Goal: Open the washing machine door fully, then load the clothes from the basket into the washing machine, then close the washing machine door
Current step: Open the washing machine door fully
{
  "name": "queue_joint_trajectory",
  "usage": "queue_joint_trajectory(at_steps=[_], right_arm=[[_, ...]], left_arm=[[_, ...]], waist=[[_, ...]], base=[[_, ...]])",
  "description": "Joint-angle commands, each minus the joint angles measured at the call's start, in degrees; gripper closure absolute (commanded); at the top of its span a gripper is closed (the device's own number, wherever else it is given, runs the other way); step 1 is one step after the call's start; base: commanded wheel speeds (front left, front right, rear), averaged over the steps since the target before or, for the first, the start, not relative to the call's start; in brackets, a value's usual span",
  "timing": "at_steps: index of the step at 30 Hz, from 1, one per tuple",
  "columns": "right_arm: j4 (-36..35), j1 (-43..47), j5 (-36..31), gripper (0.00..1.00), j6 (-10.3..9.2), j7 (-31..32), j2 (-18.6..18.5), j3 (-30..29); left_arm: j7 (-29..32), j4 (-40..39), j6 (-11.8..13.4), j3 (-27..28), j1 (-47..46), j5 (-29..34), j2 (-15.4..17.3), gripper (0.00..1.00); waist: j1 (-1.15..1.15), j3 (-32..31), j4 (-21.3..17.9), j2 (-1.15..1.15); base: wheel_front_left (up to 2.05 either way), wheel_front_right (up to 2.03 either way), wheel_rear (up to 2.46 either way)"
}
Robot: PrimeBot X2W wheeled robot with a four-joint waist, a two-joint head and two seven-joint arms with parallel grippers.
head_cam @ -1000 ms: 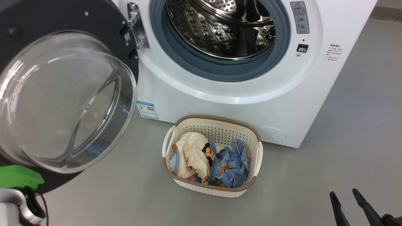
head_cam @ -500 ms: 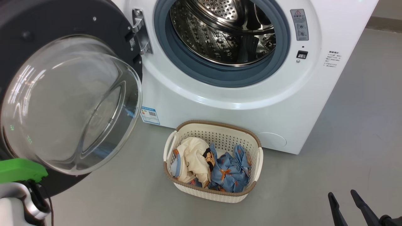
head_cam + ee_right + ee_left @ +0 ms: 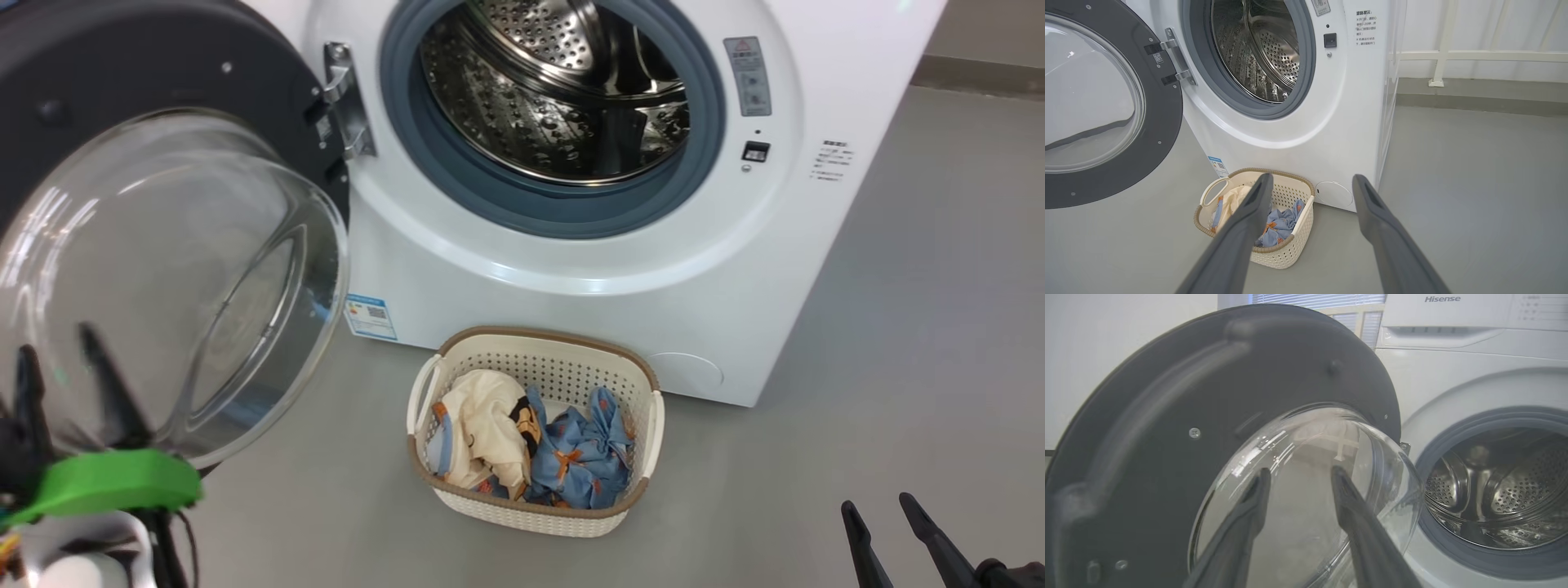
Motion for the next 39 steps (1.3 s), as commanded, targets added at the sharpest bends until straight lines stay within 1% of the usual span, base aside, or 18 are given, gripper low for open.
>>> queue_joint_trajectory(at_steps=[1, 5, 8, 14, 17, 18, 22, 24, 29, 35, 39], right_arm=[[-1.6, -1.6, 0.3, 0.00, 0.09, -0.7, -1.5, 1.3], [-1.9, -1.9, 0.3, 0.00, 0.09, -0.7, -1.6, 1.5], [-1.9, -2.1, 0.2, 0.00, 0.09, -0.7, -1.5, 1.8], [-2.2, -2.5, 0.1, 0.00, 0.09, -0.7, -1.6, 2.1], [-2.4, -2.7, 0.0, 0.00, 0.09, -0.7, -1.6, 2.0], [-2.5, -2.8, -0.1, 0.00, 0.09, -0.7, -1.6, 1.9], [-2.5, -2.7, -0.1, 0.00, 0.09, -0.7, -1.3, 1.6], [-2.5, -2.4, 0.0, 0.00, 0.09, -0.7, -1.1, 1.4], [-2.5, -1.9, 0.1, 0.00, 0.09, -0.7, -0.8, 1.2], [-2.3, -1.8, 0.1, 0.00, 0.09, -0.7, -0.6, 1.3], [-2.2, -1.8, 0.2, 0.00, 0.09, -0.7, -0.6, 1.4]], left_arm=[[0.5, -2.5, -0.7, 0.7, -0.2, 0.7, 1.4, 0.00], [2.0, -4.3, -2.6, -2.6, 2.2, 1.7, 1.4, 0.00], [1.8, -5.2, -3.6, -4.3, 3.0, 2.5, 1.8, 0.00], [-0.3, -5.8, -5.6, -6.1, 5.2, 3.3, 2.8, 0.00], [-1.4, -5.5, -7.1, -7.0, 6.8, 3.0, 3.0, 0.00], [-2.2, -5.1, -7.6, -7.1, 8.2, 3.1, 3.2, 0.00], [-3.5, -4.6, -8.8, -8.1, 11.4, 4.0, 3.3, 0.00], [-3.9, -4.6, -9.5, -8.6, 13.1, 4.0, 2.8, 0.00], [-4.1, -4.5, -10.5, -8.9, 16.0, 5.0, 1.6, 0.00], [-4.1, -5.3, -12.7, -8.1, 17.8, 5.7, 0.5, 0.00], [-4.1, -5.5, -13.4, -6.7, 19.3, 6.8, -0.4, 0.00]], waist=[[0.00, 0.0, -1.4, 0.00], [0.00, -0.2, -3.8, 0.00], [0.00, -0.2, -5.8, 0.00], [0.00, 0.0, -10.6, 0.00], [0.00, 0.3, -12.9, 0.00], [0.00, 0.4, -14.3, 0.00], [0.00, 0.3, -16.7, 0.00], [0.00, 0.2, -17.4, 0.00], [0.00, -0.1, -18.1, 0.00], [0.00, -0.4, -18.1, 0.00], [0.00, -0.6, -17.8, 0.00]], base=[[0.00, 0.00, 0.00], [0.00, 0.00, 0.00], [0.00, 0.00, 0.00], [0.00, 0.00, 0.00], [0.00, 0.00, 0.00], [0.00, 0.00, 0.00], [0.00, 0.00, 0.00], [0.00, 0.00, 0.00], [0.00, 0.00, 0.00], [0.00, 0.00, 0.00], [0.00, 0.00, 0.00]])
